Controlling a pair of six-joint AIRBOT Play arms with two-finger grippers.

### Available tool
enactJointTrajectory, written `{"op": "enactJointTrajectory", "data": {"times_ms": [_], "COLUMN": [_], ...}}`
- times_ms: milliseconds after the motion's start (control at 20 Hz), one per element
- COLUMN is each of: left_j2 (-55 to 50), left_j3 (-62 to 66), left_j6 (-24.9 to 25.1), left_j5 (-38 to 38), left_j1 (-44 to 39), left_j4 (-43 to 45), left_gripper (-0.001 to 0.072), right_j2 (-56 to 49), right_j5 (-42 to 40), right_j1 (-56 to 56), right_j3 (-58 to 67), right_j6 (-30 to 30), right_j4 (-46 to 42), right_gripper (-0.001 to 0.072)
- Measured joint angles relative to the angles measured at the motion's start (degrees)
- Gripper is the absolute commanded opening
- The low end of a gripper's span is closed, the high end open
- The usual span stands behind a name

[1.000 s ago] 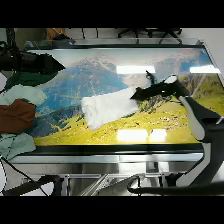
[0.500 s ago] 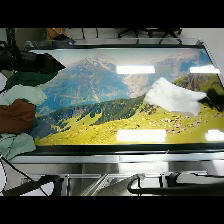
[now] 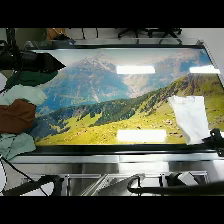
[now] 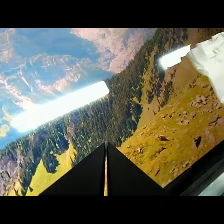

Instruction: Fold the shirts.

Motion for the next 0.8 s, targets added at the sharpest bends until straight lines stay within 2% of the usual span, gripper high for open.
{"op": "enactJointTrajectory", "data": {"times_ms": [100,250,300,350,500,650,800], "left_j2": [0.0,0.0,0.0,0.0,0.0,0.2,2.2], "left_j3": [0.0,0.0,0.3,0.8,2.8,2.4,-4.3], "left_j6": [0.2,0.3,0.4,0.4,0.4,-0.5,-1.1], "left_j5": [0.1,0.2,0.4,0.7,1.7,1.6,1.0], "left_j1": [0.0,0.0,0.1,0.2,0.8,1.2,0.4], "left_j4": [0.0,0.0,0.0,0.0,0.0,-1.0,-2.9], "left_gripper": [0.0015,0.0015,0.0015,0.0015,0.0015,0.0015,0.0014], "right_j2": [1.4,2.2,2.3,2.4,2.6,2.0,-0.5], "right_j5": [-0.5,0.1,0.4,0.6,0.6,-1.0,-1.9], "right_j1": [-0.5,-0.3,0.6,2.2,10.3,23.3,38.1], "right_j3": [-0.5,6.7,10.4,14.4,24.0,28.2,29.4], "right_j6": [0.5,1.8,2.2,2.4,2.6,2.7,3.3], "right_j4": [-0.8,-1.2,-1.1,-0.1,3.9,6.0,6.1], "right_gripper": [0.0398,0.0398,0.0362,0.0235,0.0014,0.0013,0.0013]}}
